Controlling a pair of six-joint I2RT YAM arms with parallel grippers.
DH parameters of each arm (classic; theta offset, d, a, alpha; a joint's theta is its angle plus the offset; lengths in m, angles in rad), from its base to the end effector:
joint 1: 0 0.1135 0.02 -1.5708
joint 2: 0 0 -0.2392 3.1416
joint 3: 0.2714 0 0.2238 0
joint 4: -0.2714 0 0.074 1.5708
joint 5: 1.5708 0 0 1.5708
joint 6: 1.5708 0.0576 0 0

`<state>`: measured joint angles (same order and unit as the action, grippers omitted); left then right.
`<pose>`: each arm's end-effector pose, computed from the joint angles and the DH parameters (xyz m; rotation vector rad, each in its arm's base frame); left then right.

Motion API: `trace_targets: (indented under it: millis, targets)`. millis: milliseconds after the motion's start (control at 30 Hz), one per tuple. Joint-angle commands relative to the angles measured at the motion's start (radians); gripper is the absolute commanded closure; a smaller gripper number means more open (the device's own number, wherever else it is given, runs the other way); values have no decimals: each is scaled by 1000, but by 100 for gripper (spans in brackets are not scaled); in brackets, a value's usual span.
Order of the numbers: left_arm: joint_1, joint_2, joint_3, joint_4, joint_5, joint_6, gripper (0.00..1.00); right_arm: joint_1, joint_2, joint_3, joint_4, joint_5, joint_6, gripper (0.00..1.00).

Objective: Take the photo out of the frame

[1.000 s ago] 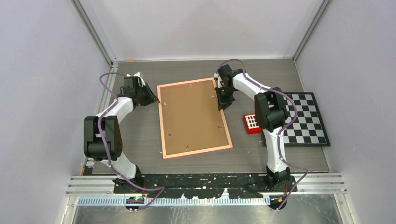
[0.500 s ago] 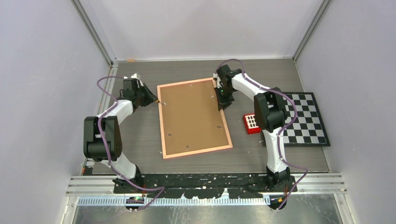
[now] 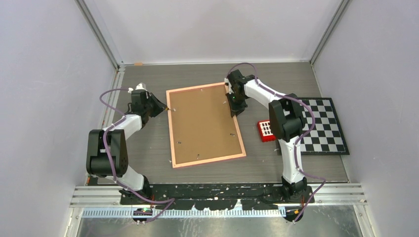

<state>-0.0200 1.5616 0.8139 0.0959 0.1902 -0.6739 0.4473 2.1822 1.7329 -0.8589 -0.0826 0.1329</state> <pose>0.3202 -0.0173 0.1709 -0.6280 2.1858 -0.5860 0.3691 0.1823 0.1429 -0.4704 2.8668 0.2248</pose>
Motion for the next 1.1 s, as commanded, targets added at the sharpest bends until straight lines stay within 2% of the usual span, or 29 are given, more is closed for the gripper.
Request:
trace_targets:
  millis: [0, 400, 567, 700, 967, 1067]
  targets:
    - [-83, 91, -91, -145, 117, -36, 100, 76, -4, -54, -75, -69, -1, 99]
    - [-117, 140, -109, -101, 213, -40, 100, 88, -32, -97, -72, -71, 11, 99]
    - [-166, 100, -106, -144, 169, 0, 100, 96, -29, -99, -73, -89, 14, 99]
    - [-244, 65, -72, -255, 100, 114, 100, 109, -27, -98, -75, -106, 12, 99]
    - [-289, 43, -99, -216, 69, 174, 100, 126, -25, -109, -81, -119, 4, 100]
    - [-277, 15, -72, -224, 109, 188, 100, 124, -31, -119, -75, -103, 10, 100]
